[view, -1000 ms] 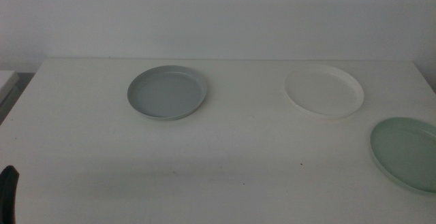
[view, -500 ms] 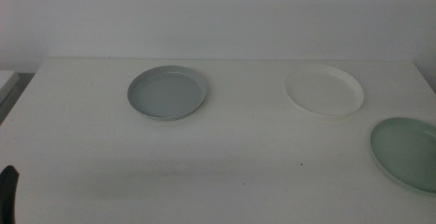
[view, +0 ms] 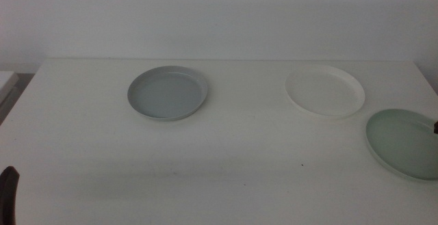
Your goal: Stack the three bowls on top of each other.
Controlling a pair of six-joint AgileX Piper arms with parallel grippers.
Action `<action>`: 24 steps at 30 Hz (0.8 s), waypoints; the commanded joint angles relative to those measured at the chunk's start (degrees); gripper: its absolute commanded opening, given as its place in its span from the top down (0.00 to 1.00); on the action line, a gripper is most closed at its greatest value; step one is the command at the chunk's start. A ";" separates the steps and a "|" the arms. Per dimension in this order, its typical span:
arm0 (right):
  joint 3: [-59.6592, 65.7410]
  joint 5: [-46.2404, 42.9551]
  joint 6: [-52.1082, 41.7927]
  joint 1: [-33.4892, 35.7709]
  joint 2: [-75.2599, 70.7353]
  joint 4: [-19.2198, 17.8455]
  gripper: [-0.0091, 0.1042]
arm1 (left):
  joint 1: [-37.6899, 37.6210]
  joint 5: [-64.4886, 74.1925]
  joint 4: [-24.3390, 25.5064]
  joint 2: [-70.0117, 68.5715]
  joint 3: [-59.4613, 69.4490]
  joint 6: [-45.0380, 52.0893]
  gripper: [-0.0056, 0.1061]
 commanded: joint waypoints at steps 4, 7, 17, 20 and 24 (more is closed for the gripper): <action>-0.26 1.61 -0.05 0.36 -1.09 -2.26 0.94 | 0.05 -0.61 -0.39 -0.23 0.00 -0.14 0.11; -0.26 3.53 -0.05 1.59 -5.16 -2.26 0.94 | 0.05 -0.61 -0.39 -0.23 0.00 -0.14 0.11; -8.93 17.06 1.13 19.08 -15.68 5.00 0.94 | 0.05 -0.61 -0.39 -0.23 0.00 -0.01 0.11; -11.88 16.25 1.13 26.01 -13.44 9.40 0.94 | 0.05 -0.61 -0.39 -0.23 0.00 -0.01 0.11; -15.43 14.65 1.13 34.27 -6.96 14.25 0.94 | 0.05 -0.61 -0.39 -0.23 0.00 -0.01 0.11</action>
